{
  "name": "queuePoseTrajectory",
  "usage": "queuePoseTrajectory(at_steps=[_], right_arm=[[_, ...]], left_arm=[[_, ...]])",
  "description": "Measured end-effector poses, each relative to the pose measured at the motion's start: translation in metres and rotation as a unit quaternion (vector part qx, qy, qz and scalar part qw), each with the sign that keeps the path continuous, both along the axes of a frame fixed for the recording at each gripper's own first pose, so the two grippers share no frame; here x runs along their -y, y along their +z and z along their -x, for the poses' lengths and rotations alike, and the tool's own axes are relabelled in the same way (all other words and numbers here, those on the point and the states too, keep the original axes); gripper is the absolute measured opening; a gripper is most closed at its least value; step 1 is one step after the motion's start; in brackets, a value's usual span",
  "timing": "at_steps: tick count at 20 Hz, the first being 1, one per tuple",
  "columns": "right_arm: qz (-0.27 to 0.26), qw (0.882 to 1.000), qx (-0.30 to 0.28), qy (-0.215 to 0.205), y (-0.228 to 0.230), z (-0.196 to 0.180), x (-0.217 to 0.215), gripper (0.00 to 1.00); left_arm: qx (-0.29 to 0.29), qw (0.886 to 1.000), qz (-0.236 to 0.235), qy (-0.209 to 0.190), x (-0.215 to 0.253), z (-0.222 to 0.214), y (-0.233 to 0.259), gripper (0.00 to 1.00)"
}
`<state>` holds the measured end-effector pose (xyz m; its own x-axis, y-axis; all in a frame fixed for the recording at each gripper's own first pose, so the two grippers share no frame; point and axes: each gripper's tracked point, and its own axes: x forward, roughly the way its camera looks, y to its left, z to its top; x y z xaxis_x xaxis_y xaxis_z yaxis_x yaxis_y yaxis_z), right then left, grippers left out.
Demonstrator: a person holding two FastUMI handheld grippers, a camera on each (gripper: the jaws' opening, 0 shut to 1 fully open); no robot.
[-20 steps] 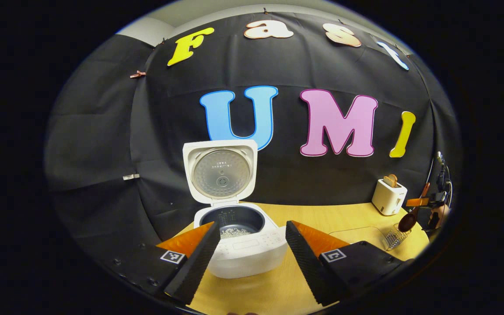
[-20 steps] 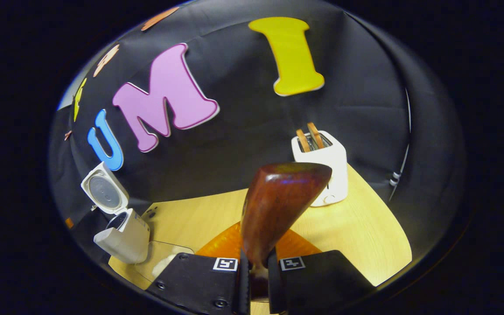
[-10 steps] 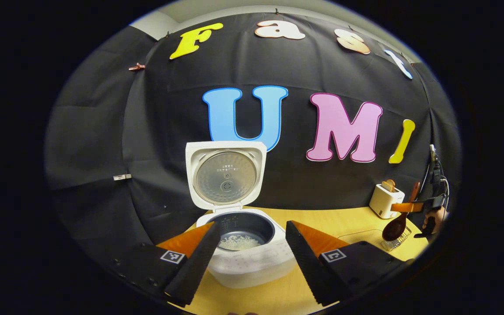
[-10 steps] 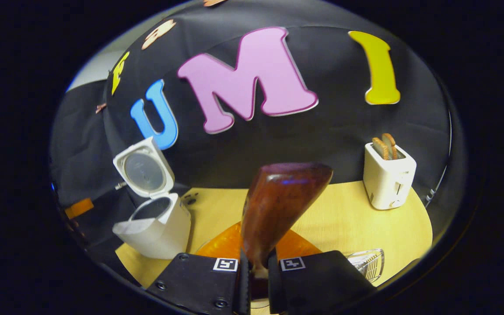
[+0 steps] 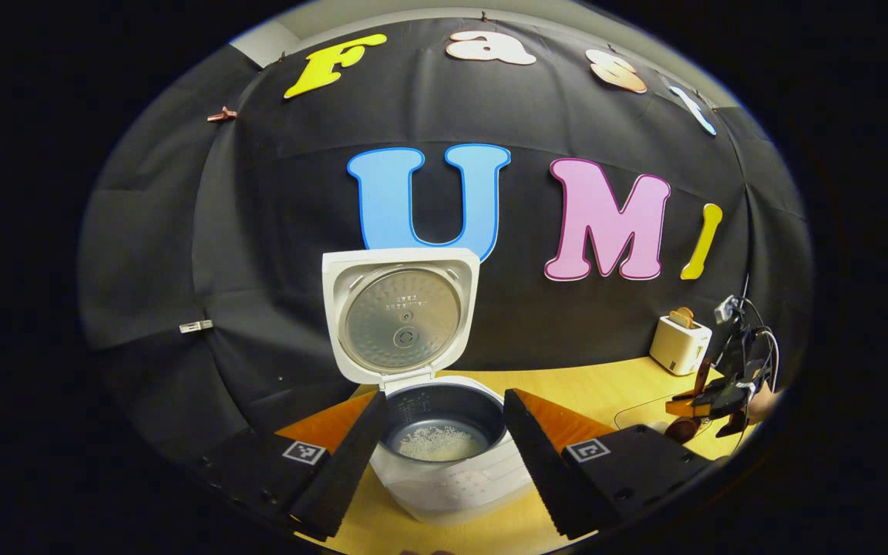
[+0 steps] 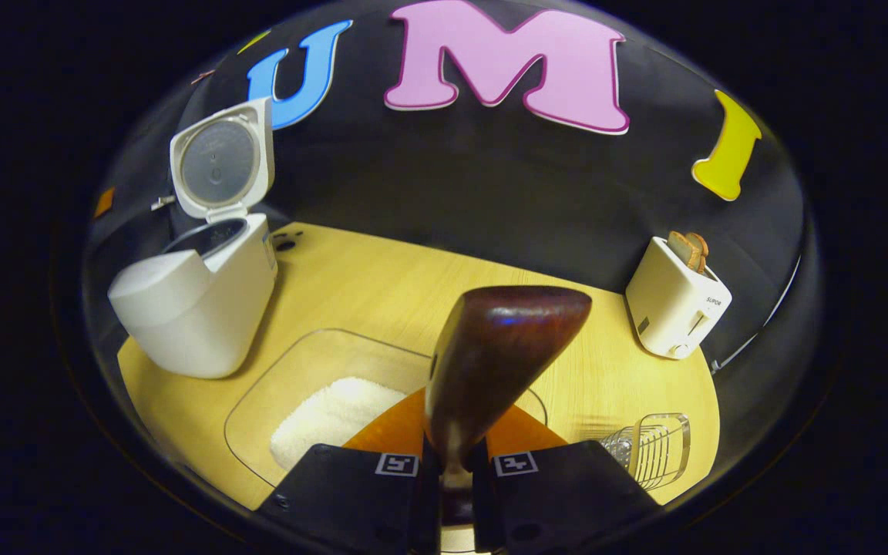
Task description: Close the left gripper, press the button to open the rice cooker; take a wooden spoon from the chopstick holder with the right hand, scoop a spoonful of rice and pour it into the rice cooker, then put the wooden spoon back into the chopstick holder.
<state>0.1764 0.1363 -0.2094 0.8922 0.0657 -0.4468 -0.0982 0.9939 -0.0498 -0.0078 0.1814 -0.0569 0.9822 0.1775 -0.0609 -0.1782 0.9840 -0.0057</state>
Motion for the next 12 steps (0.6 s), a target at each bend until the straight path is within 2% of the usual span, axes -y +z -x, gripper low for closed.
queuePoseTrajectory(at_steps=[5,8,9,11,12], right_arm=[[-0.058,0.998,-0.013,-0.022,-0.002,-0.004,-0.029,0.21],[-0.121,0.992,-0.021,-0.039,0.002,-0.007,-0.047,0.21],[-0.172,0.983,-0.025,-0.053,0.004,-0.009,-0.050,0.20],[-0.231,0.970,-0.033,-0.070,0.004,-0.010,-0.049,0.20],[-0.269,0.959,-0.037,-0.080,0.004,-0.012,-0.050,0.21]], left_arm=[[0.000,1.000,-0.011,-0.006,-0.014,-0.009,0.000,0.97],[0.002,1.000,-0.011,-0.007,-0.020,-0.009,-0.002,0.97],[0.002,1.000,-0.011,-0.005,-0.025,-0.008,-0.003,0.97],[0.003,1.000,-0.013,-0.001,-0.030,-0.006,-0.002,0.97],[0.004,1.000,-0.014,0.001,-0.032,-0.004,0.000,0.97]])
